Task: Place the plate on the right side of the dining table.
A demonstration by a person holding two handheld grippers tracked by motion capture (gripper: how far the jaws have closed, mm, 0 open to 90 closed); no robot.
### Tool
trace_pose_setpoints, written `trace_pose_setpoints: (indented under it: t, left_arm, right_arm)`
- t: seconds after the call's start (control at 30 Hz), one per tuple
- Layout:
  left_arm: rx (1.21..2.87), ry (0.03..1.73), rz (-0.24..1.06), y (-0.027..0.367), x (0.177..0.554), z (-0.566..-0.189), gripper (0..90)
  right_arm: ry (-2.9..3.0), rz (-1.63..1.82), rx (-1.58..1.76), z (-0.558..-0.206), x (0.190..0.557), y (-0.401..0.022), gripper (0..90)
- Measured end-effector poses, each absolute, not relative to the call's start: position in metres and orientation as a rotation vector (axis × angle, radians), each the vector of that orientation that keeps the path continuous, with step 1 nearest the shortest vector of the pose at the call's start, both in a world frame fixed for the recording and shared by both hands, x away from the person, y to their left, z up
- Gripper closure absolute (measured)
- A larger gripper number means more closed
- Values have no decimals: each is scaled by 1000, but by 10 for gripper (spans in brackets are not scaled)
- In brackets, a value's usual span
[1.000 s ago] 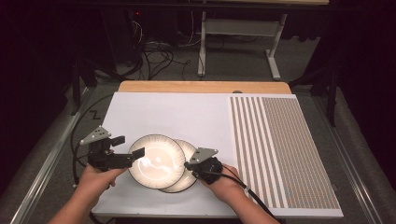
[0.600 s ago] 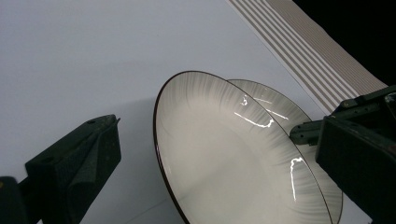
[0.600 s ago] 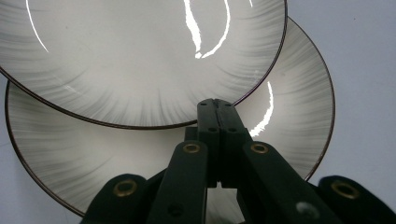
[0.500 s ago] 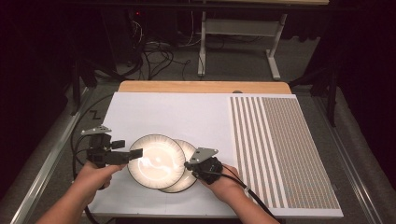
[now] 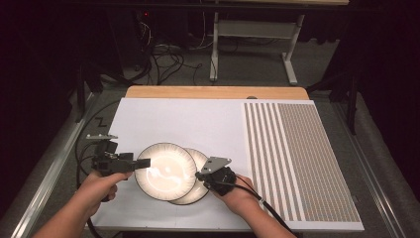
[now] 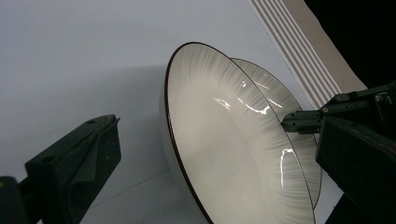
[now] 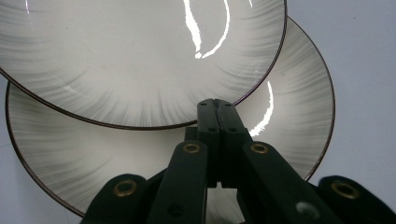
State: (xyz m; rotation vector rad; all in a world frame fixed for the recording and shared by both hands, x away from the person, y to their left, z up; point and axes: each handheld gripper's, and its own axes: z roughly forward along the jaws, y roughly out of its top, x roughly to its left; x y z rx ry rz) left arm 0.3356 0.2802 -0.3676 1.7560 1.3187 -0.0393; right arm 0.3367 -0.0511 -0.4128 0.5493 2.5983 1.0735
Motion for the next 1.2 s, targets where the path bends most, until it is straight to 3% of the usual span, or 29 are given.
trace_pose_setpoints:
  t: [1.2]
  left_arm:
    - [1744,1385,-221,282,339,-390,7]
  right_arm:
    - [2604,1070,543,-412,337,-50,900]
